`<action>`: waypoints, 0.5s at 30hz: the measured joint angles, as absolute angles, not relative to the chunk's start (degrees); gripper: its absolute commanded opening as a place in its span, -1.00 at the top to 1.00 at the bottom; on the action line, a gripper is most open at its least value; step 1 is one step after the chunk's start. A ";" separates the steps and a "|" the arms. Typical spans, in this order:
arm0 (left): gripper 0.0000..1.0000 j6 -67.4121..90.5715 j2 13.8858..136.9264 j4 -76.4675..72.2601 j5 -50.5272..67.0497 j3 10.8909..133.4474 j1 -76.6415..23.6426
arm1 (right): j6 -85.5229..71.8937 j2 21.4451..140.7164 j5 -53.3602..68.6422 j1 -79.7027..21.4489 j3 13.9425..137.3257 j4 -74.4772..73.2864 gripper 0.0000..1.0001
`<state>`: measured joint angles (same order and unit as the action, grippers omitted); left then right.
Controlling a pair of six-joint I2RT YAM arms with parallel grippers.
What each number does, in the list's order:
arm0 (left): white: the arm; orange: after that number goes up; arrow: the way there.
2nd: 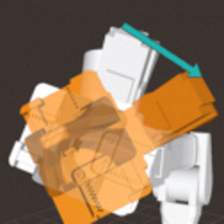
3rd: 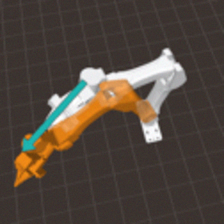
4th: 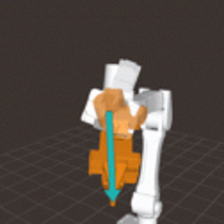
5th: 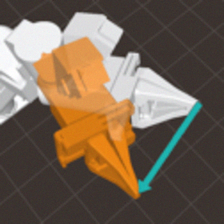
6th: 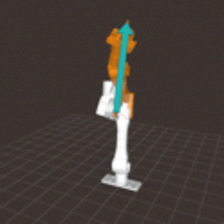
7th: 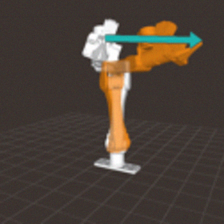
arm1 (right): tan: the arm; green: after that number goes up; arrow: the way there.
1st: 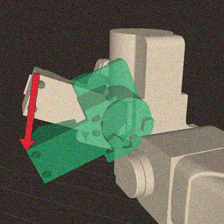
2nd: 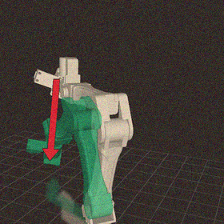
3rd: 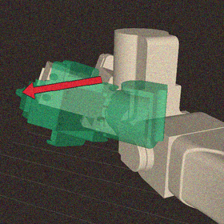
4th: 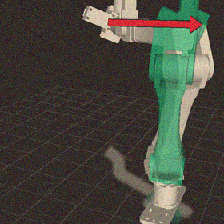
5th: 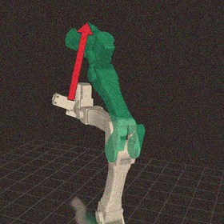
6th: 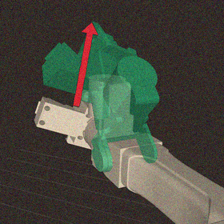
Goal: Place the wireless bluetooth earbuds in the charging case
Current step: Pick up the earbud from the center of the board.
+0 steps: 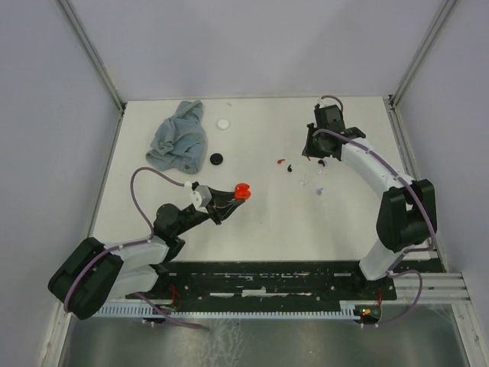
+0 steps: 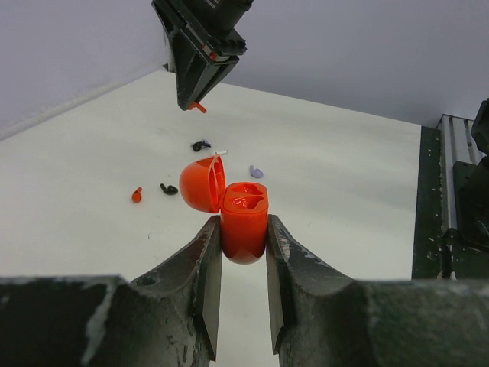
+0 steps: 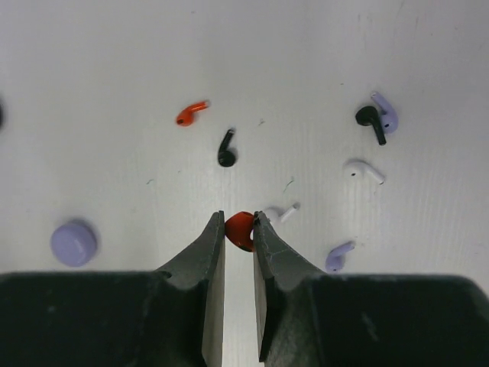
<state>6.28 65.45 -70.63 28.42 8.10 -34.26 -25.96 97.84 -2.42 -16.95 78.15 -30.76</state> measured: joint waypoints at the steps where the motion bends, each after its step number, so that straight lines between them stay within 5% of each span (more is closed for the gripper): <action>1: 0.94 6.13 65.84 -71.00 28.42 8.51 -34.30 | -26.15 97.25 -2.46 -17.12 77.89 -30.65 0.77; 15: 0.94 3.51 70.72 -77.41 28.36 13.63 -36.12 | -35.07 74.08 -3.03 -29.71 65.80 -22.37 0.78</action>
<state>3.51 70.72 -77.41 28.36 13.63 -36.12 -35.07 74.08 -3.03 -29.71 65.80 -22.37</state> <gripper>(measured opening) 0.330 0.224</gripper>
